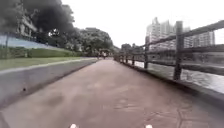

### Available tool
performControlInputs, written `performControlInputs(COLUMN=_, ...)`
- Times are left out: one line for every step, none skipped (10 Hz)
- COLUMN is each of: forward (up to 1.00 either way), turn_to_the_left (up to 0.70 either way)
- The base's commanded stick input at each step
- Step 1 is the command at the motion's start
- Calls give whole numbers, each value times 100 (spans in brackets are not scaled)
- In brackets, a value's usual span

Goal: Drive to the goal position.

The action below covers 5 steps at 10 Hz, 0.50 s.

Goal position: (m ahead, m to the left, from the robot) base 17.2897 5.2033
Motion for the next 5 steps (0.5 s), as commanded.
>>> performControlInputs(forward=100, turn_to_the_left=0)
performControlInputs(forward=100, turn_to_the_left=0)
performControlInputs(forward=100, turn_to_the_left=-34)
performControlInputs(forward=100, turn_to_the_left=-40)
performControlInputs(forward=100, turn_to_the_left=-40)
